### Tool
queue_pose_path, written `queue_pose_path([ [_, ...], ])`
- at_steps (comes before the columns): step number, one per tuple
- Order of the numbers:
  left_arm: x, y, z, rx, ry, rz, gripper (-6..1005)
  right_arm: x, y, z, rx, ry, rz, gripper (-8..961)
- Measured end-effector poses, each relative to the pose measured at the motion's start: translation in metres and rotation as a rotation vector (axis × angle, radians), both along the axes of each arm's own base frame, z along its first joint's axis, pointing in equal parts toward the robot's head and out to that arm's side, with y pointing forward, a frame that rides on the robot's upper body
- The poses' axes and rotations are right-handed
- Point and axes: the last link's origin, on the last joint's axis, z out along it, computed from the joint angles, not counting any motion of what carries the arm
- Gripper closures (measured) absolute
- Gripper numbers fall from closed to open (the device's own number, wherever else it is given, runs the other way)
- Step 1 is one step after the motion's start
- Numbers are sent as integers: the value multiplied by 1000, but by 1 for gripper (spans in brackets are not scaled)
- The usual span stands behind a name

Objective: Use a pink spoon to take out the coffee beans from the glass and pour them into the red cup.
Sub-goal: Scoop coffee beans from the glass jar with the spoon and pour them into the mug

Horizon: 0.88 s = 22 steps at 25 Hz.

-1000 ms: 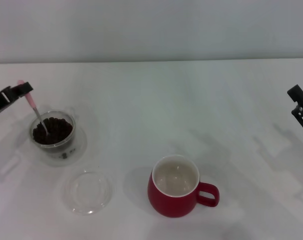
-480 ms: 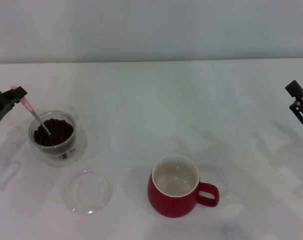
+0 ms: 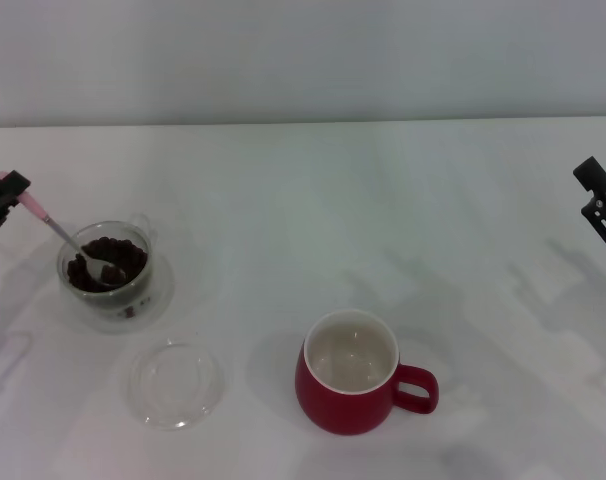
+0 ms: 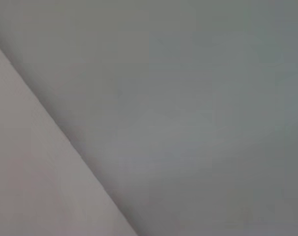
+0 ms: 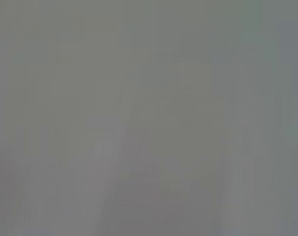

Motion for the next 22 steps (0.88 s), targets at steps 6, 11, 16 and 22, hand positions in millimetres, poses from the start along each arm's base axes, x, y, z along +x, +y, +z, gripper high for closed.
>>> queue_pose_path([
  [6,-9,-10,2,24,-19,30,873,0,1,1,3,-3,4,288],
  [11,-14,-15,5,57,20,20,873,0,1,2,3,-6,3,288],
  [16,-12,-20,11,104,42,-28,872,0,2,1,1,-7,5,288],
  [22,0,-21,13,112,41,-119,872,-2,3,0,-6,-7,11,287],
])
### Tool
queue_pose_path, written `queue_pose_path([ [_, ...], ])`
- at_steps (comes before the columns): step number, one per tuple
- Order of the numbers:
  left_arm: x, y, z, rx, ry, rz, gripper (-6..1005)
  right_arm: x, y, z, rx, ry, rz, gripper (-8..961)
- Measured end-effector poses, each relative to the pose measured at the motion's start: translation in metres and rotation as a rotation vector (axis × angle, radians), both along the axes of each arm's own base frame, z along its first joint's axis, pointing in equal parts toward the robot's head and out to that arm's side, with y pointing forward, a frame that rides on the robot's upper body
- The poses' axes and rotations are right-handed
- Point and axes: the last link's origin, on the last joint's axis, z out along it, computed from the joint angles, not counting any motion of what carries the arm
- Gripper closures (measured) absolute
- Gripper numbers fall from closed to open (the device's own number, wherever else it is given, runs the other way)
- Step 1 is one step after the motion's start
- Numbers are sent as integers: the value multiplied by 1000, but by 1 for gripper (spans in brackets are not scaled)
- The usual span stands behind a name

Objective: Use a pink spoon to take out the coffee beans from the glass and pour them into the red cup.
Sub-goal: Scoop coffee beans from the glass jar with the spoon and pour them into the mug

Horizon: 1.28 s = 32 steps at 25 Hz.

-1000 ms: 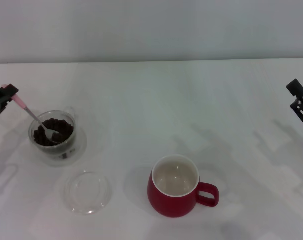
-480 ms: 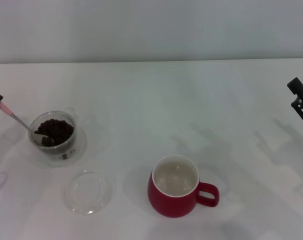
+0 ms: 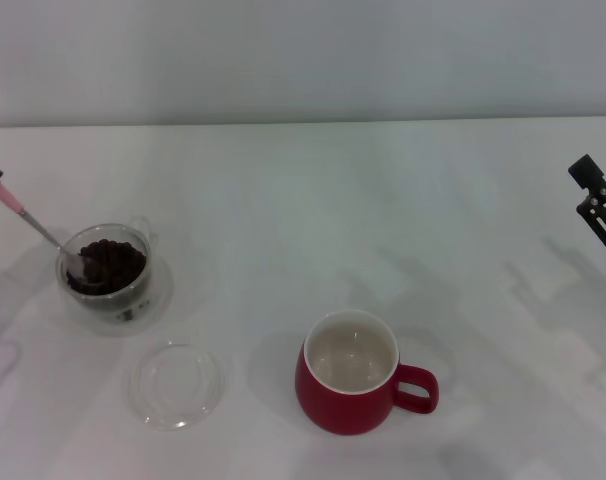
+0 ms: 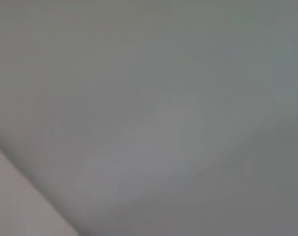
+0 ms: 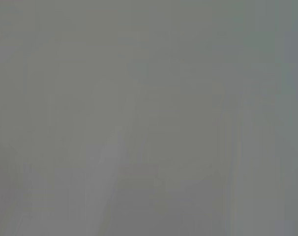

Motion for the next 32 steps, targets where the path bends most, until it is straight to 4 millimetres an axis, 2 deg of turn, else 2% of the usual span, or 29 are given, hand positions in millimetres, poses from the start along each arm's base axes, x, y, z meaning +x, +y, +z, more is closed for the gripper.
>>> queue_pose_path([
  [10,25,7,-4,-55,-41,-121,873,-2,1,-3,-11,1,4,287],
  [21,89,35,-40,-252,-44,-308,872,-4,3,-5,-19,5,11,288],
  [32,141,48,-75,-371,-6,-441,872,-4,2,-6,-23,8,7,288],
])
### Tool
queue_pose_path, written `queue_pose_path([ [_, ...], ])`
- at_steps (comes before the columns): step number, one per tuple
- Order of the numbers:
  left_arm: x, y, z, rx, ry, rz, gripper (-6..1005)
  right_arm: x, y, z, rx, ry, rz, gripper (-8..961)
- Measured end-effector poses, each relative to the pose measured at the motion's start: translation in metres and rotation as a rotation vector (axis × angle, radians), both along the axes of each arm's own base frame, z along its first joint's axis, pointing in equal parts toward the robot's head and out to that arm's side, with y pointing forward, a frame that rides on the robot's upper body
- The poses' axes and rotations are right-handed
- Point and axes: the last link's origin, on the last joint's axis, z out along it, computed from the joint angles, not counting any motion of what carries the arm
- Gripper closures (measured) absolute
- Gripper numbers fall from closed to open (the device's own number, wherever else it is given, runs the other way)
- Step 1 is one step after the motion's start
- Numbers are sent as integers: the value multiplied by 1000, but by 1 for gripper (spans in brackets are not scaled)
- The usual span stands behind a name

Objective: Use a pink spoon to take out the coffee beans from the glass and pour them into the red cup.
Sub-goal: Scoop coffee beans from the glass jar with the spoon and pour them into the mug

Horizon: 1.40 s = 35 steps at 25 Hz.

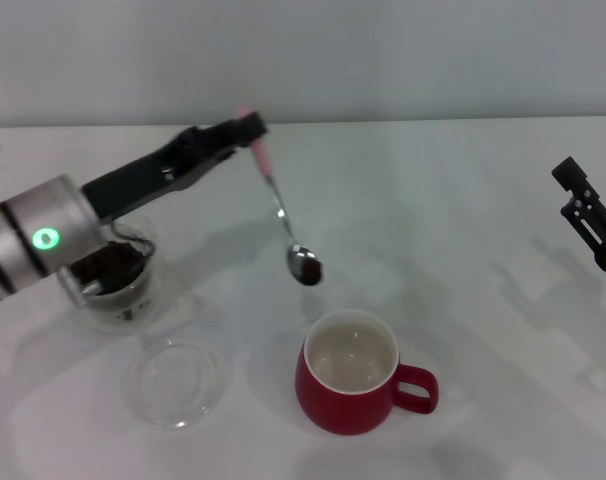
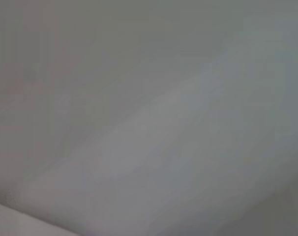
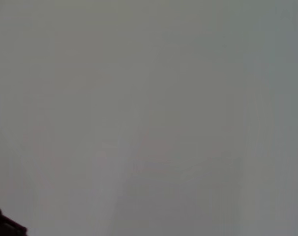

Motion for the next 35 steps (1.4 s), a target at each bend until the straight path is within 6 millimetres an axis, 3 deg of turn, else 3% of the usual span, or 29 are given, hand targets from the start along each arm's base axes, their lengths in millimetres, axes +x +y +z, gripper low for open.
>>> queue_pose_path([
  [21,58,18,-40,-67,342,-304,873,1,-1,0,7,9,-11,288],
  [28,72,18,-40,-50,386,-397,872,1,0,0,10,8,-15,287],
  [35,70,15,-28,-23,350,-400,872,1,0,1,12,8,-12,287],
])
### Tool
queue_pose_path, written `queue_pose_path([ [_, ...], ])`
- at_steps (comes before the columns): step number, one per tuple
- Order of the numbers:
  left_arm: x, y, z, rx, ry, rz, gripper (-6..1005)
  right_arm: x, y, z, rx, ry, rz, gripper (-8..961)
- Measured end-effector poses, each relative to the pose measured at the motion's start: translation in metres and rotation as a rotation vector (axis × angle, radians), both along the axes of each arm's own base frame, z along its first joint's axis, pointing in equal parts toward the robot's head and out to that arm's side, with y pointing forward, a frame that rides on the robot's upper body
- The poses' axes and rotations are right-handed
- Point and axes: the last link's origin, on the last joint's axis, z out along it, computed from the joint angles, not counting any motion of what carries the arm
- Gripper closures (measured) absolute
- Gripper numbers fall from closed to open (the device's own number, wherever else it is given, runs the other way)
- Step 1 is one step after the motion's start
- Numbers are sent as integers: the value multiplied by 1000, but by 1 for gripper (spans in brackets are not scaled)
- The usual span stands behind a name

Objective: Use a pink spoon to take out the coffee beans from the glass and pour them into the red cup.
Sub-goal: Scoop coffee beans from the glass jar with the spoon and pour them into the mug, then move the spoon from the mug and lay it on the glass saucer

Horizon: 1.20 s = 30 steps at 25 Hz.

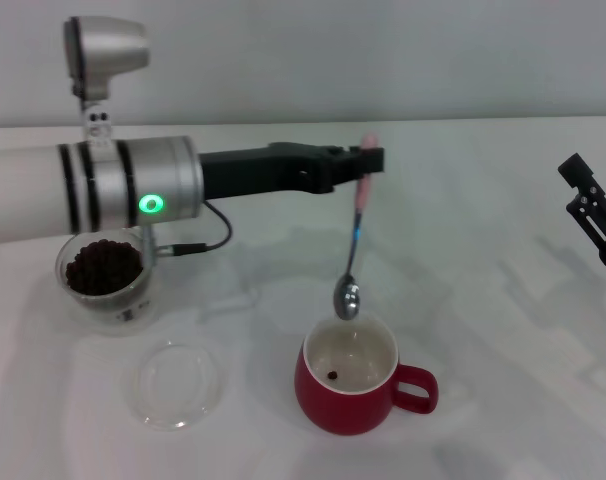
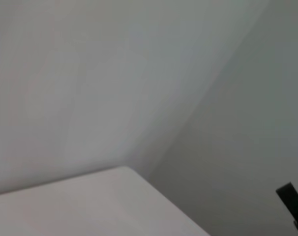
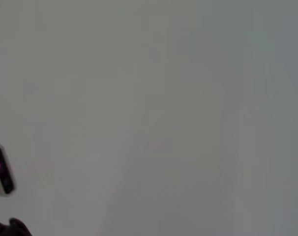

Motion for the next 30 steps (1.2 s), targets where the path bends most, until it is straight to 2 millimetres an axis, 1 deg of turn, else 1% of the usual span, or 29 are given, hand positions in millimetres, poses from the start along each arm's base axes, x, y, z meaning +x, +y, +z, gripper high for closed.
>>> queue_pose_path([
  [2,-6,0,11,20,-16,8,872,0,-1,0,1,1,2,287],
  [3,-11,-1,18,34,-23,22,872,0,-1,0,2,2,3,287],
  [4,-20,-1,27,54,-30,43,872,0,-1,1,2,1,3,287],
  [6,-34,0,39,81,-38,85,872,0,-1,1,3,2,3,288],
  [8,-55,-3,52,103,-41,141,872,0,-2,2,5,7,5,288],
  [11,-81,-11,63,108,-30,201,872,1,-2,5,13,34,-4,288],
  [12,-92,-16,65,108,-21,224,872,2,-1,7,20,49,-12,288],
  [13,-97,-18,67,107,-16,234,872,3,-1,9,26,64,-20,288],
  [16,-119,-30,73,100,8,281,873,6,0,15,48,111,-45,288],
  [17,-123,-31,74,99,12,288,873,7,0,17,55,126,-53,288],
  [19,-135,-38,79,98,27,317,873,9,0,20,63,151,-62,287],
  [20,-144,-42,83,101,38,337,873,9,0,20,64,157,-64,287],
  [26,-167,-53,95,120,60,388,873,9,0,20,59,172,-67,287],
  [30,-173,-58,91,127,77,385,873,8,2,19,48,186,-66,287],
])
